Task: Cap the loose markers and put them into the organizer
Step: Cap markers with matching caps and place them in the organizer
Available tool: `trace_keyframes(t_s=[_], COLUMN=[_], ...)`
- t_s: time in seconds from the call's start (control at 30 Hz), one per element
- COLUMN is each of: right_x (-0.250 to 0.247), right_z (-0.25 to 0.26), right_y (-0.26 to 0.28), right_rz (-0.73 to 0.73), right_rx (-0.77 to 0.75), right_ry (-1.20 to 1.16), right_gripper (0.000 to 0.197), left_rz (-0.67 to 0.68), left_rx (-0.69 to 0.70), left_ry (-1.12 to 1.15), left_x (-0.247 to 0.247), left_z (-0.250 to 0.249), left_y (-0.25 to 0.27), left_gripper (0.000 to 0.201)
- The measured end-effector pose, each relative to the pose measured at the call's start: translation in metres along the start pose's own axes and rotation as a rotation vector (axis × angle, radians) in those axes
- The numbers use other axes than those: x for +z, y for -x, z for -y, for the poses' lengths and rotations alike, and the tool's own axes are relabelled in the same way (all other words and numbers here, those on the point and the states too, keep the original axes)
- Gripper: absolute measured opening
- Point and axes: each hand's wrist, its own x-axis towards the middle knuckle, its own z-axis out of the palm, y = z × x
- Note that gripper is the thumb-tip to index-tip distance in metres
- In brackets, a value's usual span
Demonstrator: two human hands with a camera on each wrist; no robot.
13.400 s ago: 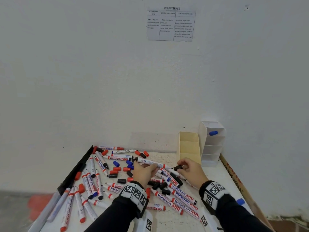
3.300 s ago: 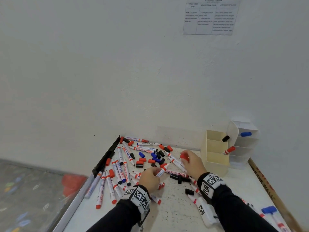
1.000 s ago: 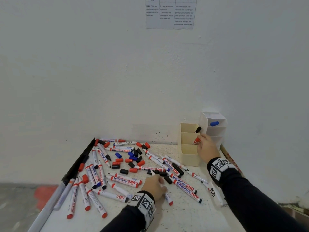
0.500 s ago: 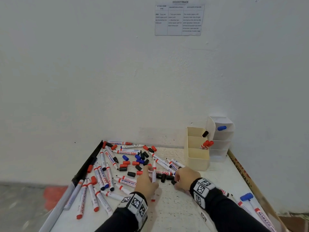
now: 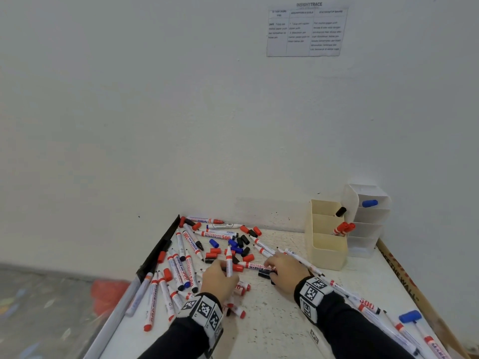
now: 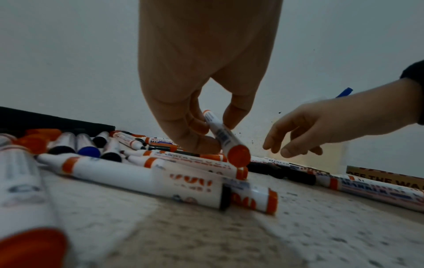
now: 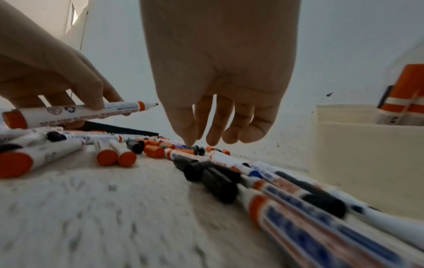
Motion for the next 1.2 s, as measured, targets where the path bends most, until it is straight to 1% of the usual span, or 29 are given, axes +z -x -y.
trace_keyframes(t_s=[0.1,0.2,0.27,0.43,0.57,0.67,0.73,0.87,0.97,1.03,1.13,1.2], right_x=[0.003,0.011,0.016,0.028,0.033,0.035,0.035,0.027,0.015,0.007,0.000,-0.003], right_z=[0.022,0.043,0.053,0.062,0.065,0.065,0.065,0.061,0.058,0.056,0.053,0.049], right_y=[-0.014,-0.022,-0.027,-0.041,-0.047,-0.049,-0.050,-0.051,-0.049,-0.045,-0.035,-0.028], right_rz=[0.120,0.185,0.208,0.137,0.148,0.076,0.018,-0.141,-0.176,-0.166,-0.100,-0.054], right_rx=[-0.103,-0.115,-0.109,-0.100,-0.099,-0.082,-0.058,0.000,0.019,0.009,0.006,-0.009], right_ry=[-0.072,-0.123,-0.097,0.024,0.122,0.108,0.074,-0.064,-0.214,-0.324,-0.469,-0.502], right_gripper=[0.040,0.044,0.045,0.044,0.034,0.019,0.017,0.029,0.031,0.032,0.031,0.028], left_rz=[0.002,0.008,0.020,-0.014,-0.013,-0.008,-0.010,-0.003,0.029,0.058,0.078,0.102], left_rx=[-0.029,-0.047,-0.038,-0.016,-0.030,-0.022,-0.019,0.002,0.021,0.025,0.046,0.068], left_ry=[0.006,0.027,0.026,0.019,0.008,0.011,0.003,-0.063,-0.113,-0.139,-0.158,-0.169], left_x=[-0.012,-0.023,-0.029,-0.036,-0.037,-0.037,-0.037,-0.036,-0.033,-0.030,-0.024,-0.019], left_z=[0.005,0.011,0.015,0.021,0.025,0.027,0.028,0.029,0.027,0.024,0.019,0.015], left_y=[-0.002,-0.005,-0.006,-0.007,-0.010,-0.011,-0.011,-0.010,-0.008,-0.006,-0.002,0.002], left_gripper=[0.036,0.040,0.039,0.032,0.032,0.030,0.030,0.029,0.031,0.033,0.034,0.034])
